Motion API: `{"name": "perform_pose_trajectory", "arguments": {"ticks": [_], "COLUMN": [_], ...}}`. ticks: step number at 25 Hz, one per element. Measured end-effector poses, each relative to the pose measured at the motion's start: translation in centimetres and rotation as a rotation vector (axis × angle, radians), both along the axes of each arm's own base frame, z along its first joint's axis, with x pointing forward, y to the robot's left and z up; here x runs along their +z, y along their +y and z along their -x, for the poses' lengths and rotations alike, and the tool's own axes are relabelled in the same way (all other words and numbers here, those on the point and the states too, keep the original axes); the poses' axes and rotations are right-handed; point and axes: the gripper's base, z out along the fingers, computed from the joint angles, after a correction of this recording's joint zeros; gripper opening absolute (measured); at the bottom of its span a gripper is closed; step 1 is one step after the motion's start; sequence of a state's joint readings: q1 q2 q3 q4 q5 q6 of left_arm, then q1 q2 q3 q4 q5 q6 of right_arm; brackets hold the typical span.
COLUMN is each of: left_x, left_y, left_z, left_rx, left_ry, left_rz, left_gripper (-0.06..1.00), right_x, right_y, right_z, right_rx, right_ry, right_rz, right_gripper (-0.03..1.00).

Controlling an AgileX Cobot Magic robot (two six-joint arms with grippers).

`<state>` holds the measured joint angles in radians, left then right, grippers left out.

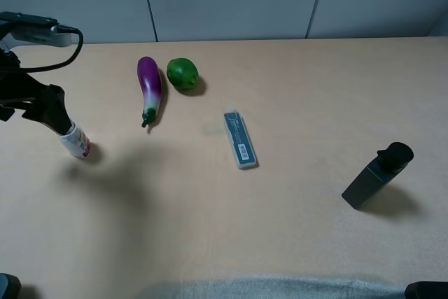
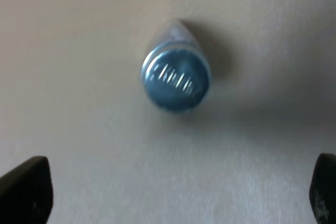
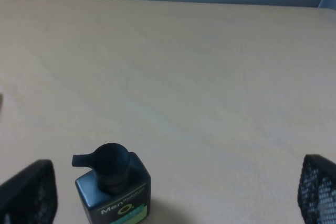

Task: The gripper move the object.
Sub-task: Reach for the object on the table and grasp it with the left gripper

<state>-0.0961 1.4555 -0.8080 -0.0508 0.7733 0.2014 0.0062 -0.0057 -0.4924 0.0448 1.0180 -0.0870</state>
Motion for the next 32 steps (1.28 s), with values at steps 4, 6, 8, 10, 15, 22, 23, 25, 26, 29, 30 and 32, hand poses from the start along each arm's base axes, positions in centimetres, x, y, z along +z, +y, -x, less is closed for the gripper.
{"name": "perform_pose_trajectory", "arguments": {"ticks": [4, 6, 8, 10, 15, 22, 23, 25, 26, 29, 30, 32], "left_x": [-1.6, -2.3, -3.1, -3.8, -5.7, -7.7, -7.8, -8.0, -8.2, -8.6, -8.8, -9.1], "left_y": [-0.3, -0.3, -0.3, -0.4, -0.4, -0.9, -1.1, -1.6, -1.8, -2.2, -2.3, -2.4], "left_z": [-0.8, -1.0, -1.4, -1.7, -2.5, -3.3, -3.4, -3.5, -3.6, -3.5, -3.5, -3.4], "left_rx": [-0.008, -0.008, -0.008, -0.011, -0.032, -0.073, -0.08, -0.098, -0.105, -0.119, -0.124, -0.127], "left_ry": [0.033, 0.054, 0.065, 0.068, 0.074, 0.064, 0.057, 0.045, 0.044, 0.055, 0.061, 0.078], "left_rz": [-0.004, -0.008, -0.01, -0.012, -0.017, -0.025, -0.025, -0.026, -0.026, -0.028, -0.028, -0.029], "left_gripper": [0.97, 0.97, 0.97, 0.97, 0.97, 0.97, 0.97, 0.97, 0.97, 0.97, 0.97, 0.96], "right_x": [0.0, 0.0, 0.0, 0.0, 0.0, 0.0, 0.0, 0.0, 0.0, 0.0, 0.0, 0.0], "right_y": [0.0, 0.0, 0.0, 0.0, 0.0, 0.0, 0.0, 0.0, 0.0, 0.0, 0.0, 0.0], "right_z": [0.0, 0.0, 0.0, 0.0, 0.0, 0.0, 0.0, 0.0, 0.0, 0.0, 0.0, 0.0], "right_rx": [0.0, 0.0, 0.001, 0.001, 0.001, 0.001, 0.001, 0.001, 0.001, 0.001, 0.001, 0.001], "right_ry": [0.0, 0.0, 0.0, 0.0, 0.0, 0.0, 0.0, 0.0, 0.0, 0.0, 0.0, 0.0], "right_rz": [0.0, 0.0, -0.001, -0.001, -0.001, -0.001, -0.001, -0.001, -0.001, -0.002, -0.001, -0.001], "right_gripper": [0.69, 0.69, 0.69, 0.69, 0.69, 0.69, 0.69, 0.69, 0.69, 0.69, 0.69, 0.69]}}
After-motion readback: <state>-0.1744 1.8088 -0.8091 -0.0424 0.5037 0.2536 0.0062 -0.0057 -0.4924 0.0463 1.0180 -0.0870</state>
